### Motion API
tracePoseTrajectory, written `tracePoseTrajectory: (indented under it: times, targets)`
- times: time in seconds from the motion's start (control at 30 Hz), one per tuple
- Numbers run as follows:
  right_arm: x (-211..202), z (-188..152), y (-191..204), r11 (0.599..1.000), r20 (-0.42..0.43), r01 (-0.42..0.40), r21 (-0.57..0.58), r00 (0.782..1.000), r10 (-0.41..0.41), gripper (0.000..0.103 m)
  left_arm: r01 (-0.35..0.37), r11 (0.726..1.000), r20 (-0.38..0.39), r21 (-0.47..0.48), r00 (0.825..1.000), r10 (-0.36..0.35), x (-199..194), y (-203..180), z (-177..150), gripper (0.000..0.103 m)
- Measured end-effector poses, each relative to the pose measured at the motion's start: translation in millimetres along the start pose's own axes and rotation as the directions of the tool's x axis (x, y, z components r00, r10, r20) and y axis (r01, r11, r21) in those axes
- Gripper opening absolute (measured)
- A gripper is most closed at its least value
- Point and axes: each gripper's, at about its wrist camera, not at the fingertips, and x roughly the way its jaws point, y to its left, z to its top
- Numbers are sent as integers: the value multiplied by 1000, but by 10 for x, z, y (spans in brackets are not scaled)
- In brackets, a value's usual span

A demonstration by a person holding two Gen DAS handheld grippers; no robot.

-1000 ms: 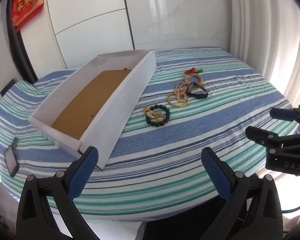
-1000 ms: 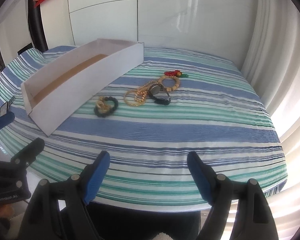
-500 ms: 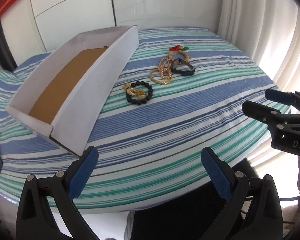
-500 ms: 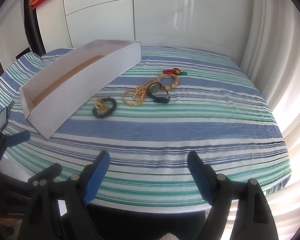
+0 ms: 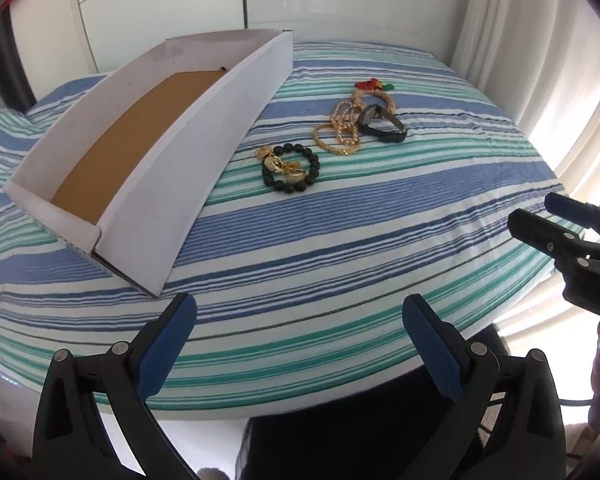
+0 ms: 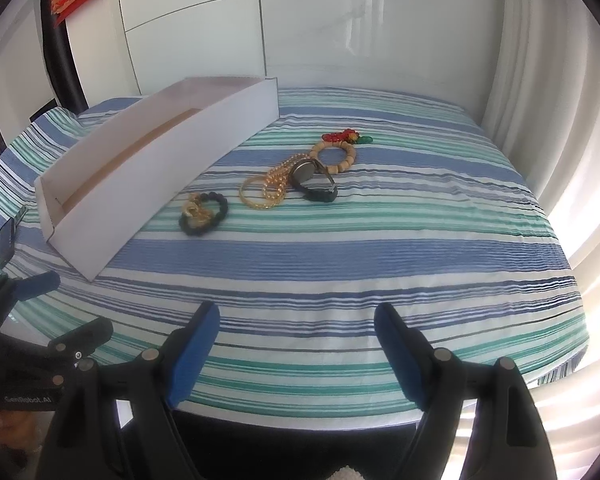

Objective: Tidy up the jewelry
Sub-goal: 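Withdraw both tools from the box back over the jewelry, then grasp the gold hoop earrings off the black bead bracelet with the right tool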

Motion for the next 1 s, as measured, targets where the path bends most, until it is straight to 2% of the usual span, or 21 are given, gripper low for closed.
tracePoseTrajectory:
  times: [0.23,0.43,0.6,0.8,1.0]
  targets:
    - [-23,49,-87,999,-2,-19,35,1000,19,81,3,1000,0,1,1000,-3,20,12,9,102]
    - [39,27,-81,998,-13,-46,42,999,46,81,25,999,-56,-47,998,-27,187,159,-39,102]
    - [174,-35,-106,997,-54,-61,43,997,63,81,54,995,-78,-84,995,-61,314,190,92,102]
    - [218,-11,-173,996,-43,-79,38,996,81,81,54,996,-79,-73,995,-60,428,77,334,102]
    - [388,146,-201,995,-47,-98,-7,994,98,81,51,996,-97,-71,994,-58,492,26,299,102]
